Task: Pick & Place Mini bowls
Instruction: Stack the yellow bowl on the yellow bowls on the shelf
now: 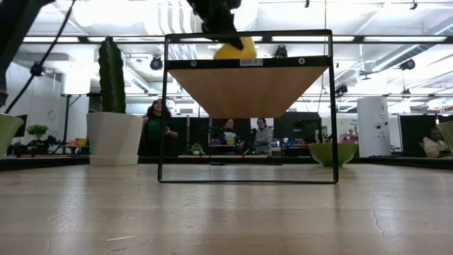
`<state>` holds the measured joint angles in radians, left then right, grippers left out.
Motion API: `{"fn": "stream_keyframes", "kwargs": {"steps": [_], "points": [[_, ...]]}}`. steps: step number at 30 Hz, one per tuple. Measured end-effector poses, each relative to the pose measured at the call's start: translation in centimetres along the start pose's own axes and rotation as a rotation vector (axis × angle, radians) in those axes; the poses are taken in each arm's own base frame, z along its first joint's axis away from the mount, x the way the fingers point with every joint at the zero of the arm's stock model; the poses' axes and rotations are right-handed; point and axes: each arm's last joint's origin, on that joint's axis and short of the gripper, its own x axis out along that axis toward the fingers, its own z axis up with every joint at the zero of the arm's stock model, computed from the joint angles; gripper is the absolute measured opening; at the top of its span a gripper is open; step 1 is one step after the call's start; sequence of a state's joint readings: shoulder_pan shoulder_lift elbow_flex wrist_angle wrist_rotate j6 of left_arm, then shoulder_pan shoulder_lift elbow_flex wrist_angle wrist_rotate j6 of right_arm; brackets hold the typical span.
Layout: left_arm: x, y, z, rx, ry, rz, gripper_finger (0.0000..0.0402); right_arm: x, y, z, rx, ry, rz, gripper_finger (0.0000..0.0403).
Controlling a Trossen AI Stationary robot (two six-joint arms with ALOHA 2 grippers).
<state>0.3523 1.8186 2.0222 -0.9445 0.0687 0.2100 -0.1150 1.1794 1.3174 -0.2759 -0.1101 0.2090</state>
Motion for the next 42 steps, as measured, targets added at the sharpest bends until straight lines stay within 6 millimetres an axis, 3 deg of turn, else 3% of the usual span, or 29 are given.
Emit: {"fn": "stream_keyframes", "kwargs": {"steps": [7, 15, 26, 36, 42], "points": [[2.7, 0.1, -0.6, 0.072, 0.119, -0.007, 0.0, -0.7, 0.1, -1.3, 0.037, 0.001, 0.013, 0.0052], [4.8, 0.1, -1.5, 0.155, 0.22, 0.025, 0.0, -1.3, 0.2, -1.2, 0.024, -0.014, 0.017, 0.0052], [4.8, -0.5, -1.4, 0.179, 0.229, 0.053, 0.0004, -1.3, 0.2, -1.2, 0.014, -0.015, 0.012, 0.0052], [4.7, -0.9, -1.2, 0.174, 0.222, 0.049, 0.0098, -1.3, 0.2, -1.2, 0.012, -0.016, 0.011, 0.0052], [3.2, -0.8, 0.3, 0.155, 0.148, 0.069, 0.0114, -1.2, 0.2, -1.2, 0.004, -0.015, 0.011, 0.0052]]}}
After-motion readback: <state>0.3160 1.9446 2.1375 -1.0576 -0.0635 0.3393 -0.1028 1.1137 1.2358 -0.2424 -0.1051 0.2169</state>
